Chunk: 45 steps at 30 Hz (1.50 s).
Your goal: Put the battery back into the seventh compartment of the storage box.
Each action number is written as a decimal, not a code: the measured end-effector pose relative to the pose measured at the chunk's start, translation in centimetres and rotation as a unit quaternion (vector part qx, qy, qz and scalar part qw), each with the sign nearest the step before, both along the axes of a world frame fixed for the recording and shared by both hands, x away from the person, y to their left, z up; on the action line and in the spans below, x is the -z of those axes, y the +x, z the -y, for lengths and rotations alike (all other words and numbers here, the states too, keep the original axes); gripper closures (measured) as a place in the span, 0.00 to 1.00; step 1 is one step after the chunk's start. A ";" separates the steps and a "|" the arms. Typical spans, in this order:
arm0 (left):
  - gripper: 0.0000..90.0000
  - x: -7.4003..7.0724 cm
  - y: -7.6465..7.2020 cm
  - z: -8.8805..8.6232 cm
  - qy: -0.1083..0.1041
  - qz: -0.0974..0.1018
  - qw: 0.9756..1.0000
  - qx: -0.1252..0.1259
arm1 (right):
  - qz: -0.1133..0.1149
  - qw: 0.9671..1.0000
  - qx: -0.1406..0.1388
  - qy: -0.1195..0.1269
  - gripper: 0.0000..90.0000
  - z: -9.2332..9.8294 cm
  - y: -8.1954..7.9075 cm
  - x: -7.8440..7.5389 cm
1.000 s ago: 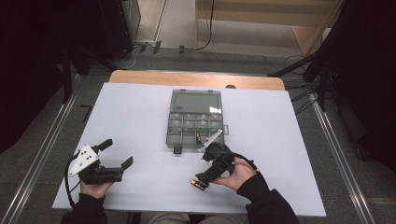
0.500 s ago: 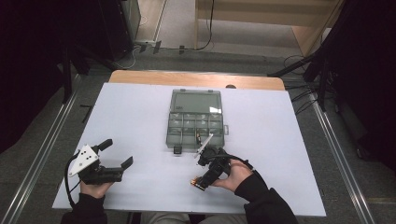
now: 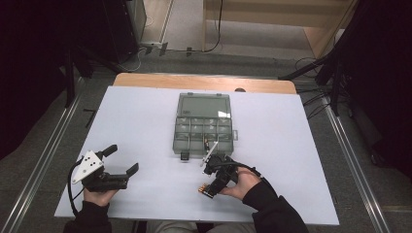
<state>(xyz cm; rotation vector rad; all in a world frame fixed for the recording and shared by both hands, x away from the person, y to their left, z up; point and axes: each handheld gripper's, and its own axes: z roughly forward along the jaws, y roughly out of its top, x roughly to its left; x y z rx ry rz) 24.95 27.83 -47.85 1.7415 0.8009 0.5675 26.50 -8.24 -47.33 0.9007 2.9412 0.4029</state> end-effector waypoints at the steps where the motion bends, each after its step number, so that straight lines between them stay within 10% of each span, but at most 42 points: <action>1: 0.01 0.0 0.0 0.0 0.000 0.000 1.000 0.000 | 0.000 1.000 0.000 0.000 0.27 0.0 0.0 0.0; 19: 0.01 0.0 0.0 0.1 0.001 0.002 1.000 -0.003 | -0.028 1.000 -0.006 -0.011 0.85 -0.8 -0.4 0.3; 36: 0.01 0.0 0.0 0.0 0.002 0.001 1.000 -0.003 | -0.032 0.999 0.023 -0.016 0.86 -0.5 -0.1 -0.1; 45: 0.01 0.0 0.0 0.0 0.002 0.001 1.000 -0.003 | -0.024 0.997 0.071 0.024 0.86 0.6 0.6 -0.9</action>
